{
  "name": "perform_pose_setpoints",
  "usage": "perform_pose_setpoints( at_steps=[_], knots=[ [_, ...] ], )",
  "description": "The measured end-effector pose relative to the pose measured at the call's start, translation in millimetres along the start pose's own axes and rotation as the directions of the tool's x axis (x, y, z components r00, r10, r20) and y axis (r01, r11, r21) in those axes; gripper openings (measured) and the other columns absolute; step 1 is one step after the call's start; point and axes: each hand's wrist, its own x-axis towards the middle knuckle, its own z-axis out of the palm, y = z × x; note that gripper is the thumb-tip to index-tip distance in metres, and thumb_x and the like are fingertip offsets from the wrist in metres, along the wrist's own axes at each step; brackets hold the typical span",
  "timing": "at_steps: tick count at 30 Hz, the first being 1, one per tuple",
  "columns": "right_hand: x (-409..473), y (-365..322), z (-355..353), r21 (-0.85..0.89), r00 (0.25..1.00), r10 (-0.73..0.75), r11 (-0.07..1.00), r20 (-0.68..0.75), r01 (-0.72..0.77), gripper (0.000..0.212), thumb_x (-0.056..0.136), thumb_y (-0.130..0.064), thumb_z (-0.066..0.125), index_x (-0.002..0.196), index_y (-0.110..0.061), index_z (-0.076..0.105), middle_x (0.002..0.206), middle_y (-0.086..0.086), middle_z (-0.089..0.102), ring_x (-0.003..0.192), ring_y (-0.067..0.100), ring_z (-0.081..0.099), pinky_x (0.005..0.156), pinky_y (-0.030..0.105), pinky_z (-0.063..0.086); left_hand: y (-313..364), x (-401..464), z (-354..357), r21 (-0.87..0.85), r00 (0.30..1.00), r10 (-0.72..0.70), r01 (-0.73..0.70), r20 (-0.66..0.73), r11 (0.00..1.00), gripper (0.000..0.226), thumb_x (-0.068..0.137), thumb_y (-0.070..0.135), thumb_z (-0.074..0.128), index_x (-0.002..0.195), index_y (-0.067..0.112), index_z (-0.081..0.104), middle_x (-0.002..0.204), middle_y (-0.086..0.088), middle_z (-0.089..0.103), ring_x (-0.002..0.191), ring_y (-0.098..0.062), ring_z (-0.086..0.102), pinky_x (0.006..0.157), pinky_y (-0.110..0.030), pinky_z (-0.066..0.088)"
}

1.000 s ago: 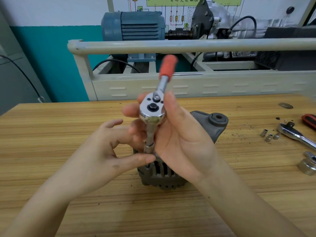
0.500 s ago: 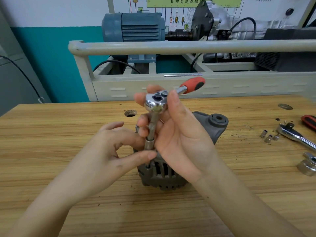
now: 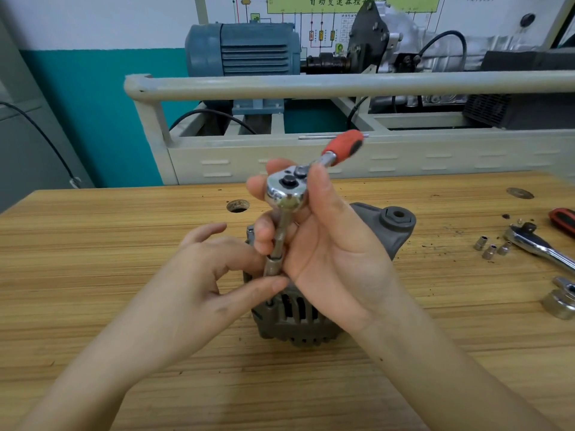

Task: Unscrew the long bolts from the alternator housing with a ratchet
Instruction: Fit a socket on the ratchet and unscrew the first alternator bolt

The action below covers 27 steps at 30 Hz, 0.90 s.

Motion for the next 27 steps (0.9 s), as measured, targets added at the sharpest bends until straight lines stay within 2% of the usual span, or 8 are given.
perform_pose_setpoints(
  at_steps=[5,8,13,16,18,20,24,27],
  knots=[
    [-3.6,-2.6,2.2,-0.011,0.996,-0.09,0.996,-0.019,0.09,0.02,0.062,-0.02,0.072,0.08,-0.014,0.065,0.08,0.004,0.064,0.062,0.014,0.061,0.058,0.024,0.051,0.5,-0.5,4.5,0.019,0.994,-0.012,0.014,-0.107,1.0,0.039,0.058,0.06,0.05,0.067,0.028,0.07,0.105,0.031,0.052,0.089,0.03,0.042,0.089,-0.018,0.028],
    [-4.1,-3.3,3.6,-0.043,0.997,-0.08,0.996,-0.002,0.08,0.023,0.066,-0.022,0.069,0.085,-0.012,0.063,0.083,0.003,0.067,0.064,0.014,0.063,0.06,0.023,0.052,0.5,-1.1,4.7,0.047,0.996,0.01,-0.006,-0.093,0.999,0.042,0.063,0.058,0.05,0.069,0.022,0.072,0.112,0.034,0.044,0.092,0.028,0.043,0.089,-0.021,0.03],
    [-2.0,-3.0,5.4,-0.107,1.0,-0.007,0.994,-0.001,0.007,0.029,0.075,-0.034,0.057,0.094,-0.013,0.06,0.084,-0.003,0.07,0.065,0.008,0.064,0.063,0.02,0.052,-0.8,-1.9,0.4,0.042,0.999,0.037,-0.037,0.004,0.998,0.042,0.072,0.052,0.046,0.077,0.02,0.072,0.109,0.023,0.055,0.098,0.019,0.047,0.102,-0.036,0.031],
    [-3.1,-2.3,7.2,-0.109,0.998,-0.053,0.993,-0.012,0.052,0.028,0.069,-0.031,0.065,0.089,-0.013,0.061,0.081,-0.002,0.068,0.063,0.008,0.062,0.059,0.02,0.051,-0.9,-2.6,3.0,0.092,0.995,0.085,-0.081,-0.047,0.992,0.04,0.069,0.052,0.049,0.072,0.02,0.072,0.103,0.039,0.054,0.096,0.034,0.035,0.092,-0.026,0.029],
    [-5.0,-2.3,7.1,-0.099,0.994,-0.098,0.991,-0.039,0.094,0.025,0.062,-0.025,0.068,0.083,-0.013,0.061,0.078,0.001,0.066,0.06,0.011,0.062,0.057,0.022,0.051,-1.2,-2.1,5.1,0.082,0.993,0.061,-0.053,-0.097,0.995,0.038,0.064,0.055,0.05,0.068,0.023,0.07,0.094,0.035,0.058,0.092,0.038,0.032,0.089,-0.018,0.025],
    [-6.4,-2.3,6.8,-0.095,0.991,-0.118,0.989,-0.064,0.112,0.027,0.057,-0.021,0.071,0.081,-0.015,0.06,0.079,0.002,0.065,0.06,0.012,0.062,0.057,0.024,0.052,-1.2,-1.0,5.2,0.037,0.991,0.016,-0.011,-0.132,0.999,0.037,0.059,0.059,0.052,0.065,0.025,0.068,0.103,0.034,0.051,0.089,0.036,0.036,0.091,-0.013,0.024],
    [-4.5,-0.8,9.0,-0.128,0.997,-0.075,0.989,-0.028,0.071,0.026,0.069,-0.03,0.065,0.087,-0.014,0.059,0.083,-0.001,0.068,0.061,0.01,0.062,0.059,0.021,0.052,0.1,0.0,1.7,0.033,0.996,0.05,-0.048,-0.068,0.998,0.026,0.067,0.053,0.052,0.075,0.033,0.067,0.108,0.034,0.051,0.094,0.023,0.047,0.09,-0.028,0.034],
    [-2.7,-1.2,9.4,-0.142,1.0,-0.023,0.99,-0.021,0.02,0.029,0.075,-0.038,0.055,0.093,-0.015,0.058,0.082,-0.005,0.07,0.061,0.007,0.063,0.061,0.02,0.052,-0.8,-0.2,-1.5,-0.002,0.998,0.067,-0.067,-0.004,0.998,0.03,0.072,0.051,0.049,0.088,0.034,0.068,0.106,0.039,0.053,0.094,0.019,0.052,0.091,-0.029,0.036]
  ],
)
